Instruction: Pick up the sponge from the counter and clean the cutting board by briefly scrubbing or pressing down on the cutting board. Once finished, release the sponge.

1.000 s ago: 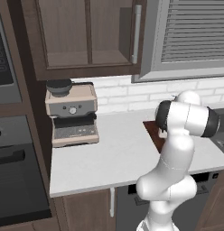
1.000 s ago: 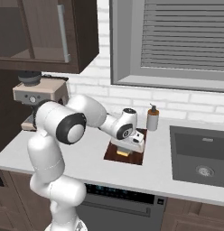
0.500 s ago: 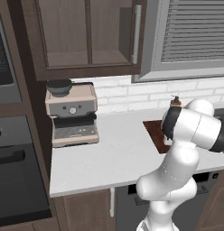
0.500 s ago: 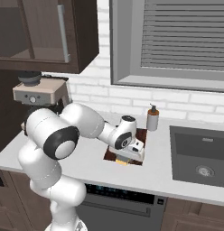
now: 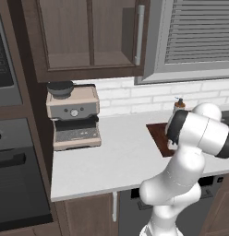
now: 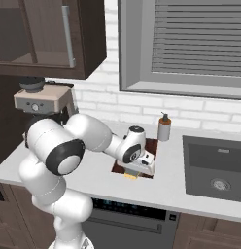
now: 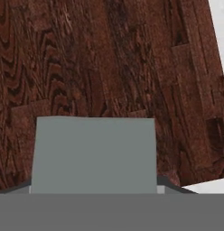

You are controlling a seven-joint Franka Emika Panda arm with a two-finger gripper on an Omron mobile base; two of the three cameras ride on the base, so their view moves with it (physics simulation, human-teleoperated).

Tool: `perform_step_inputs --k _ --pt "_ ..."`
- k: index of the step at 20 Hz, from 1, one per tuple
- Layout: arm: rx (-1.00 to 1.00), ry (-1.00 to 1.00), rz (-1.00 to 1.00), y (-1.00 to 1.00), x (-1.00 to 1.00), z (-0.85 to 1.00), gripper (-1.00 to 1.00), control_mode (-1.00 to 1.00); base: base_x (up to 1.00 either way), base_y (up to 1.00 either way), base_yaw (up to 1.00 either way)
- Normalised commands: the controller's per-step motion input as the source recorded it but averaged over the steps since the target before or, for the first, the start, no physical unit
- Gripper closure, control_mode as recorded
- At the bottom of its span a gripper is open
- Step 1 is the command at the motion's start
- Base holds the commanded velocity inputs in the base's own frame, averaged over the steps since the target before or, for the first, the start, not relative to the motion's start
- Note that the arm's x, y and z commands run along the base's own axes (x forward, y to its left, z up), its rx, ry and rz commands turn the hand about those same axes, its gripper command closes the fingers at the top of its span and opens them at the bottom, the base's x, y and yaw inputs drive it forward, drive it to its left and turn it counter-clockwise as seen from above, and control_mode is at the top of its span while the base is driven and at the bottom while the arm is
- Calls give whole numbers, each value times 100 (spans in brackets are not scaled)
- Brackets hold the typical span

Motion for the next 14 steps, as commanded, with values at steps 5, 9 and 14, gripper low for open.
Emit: perform_step_inputs --k 5,9,14 --pt "0 5 0 -22 -8 -9 100 -100 0 0 0" --pt "0 1 0 -35 -12 -3 100 -100 0 0 0" --pt "0 0 0 -40 -12 -9 100 -100 0 0 0"
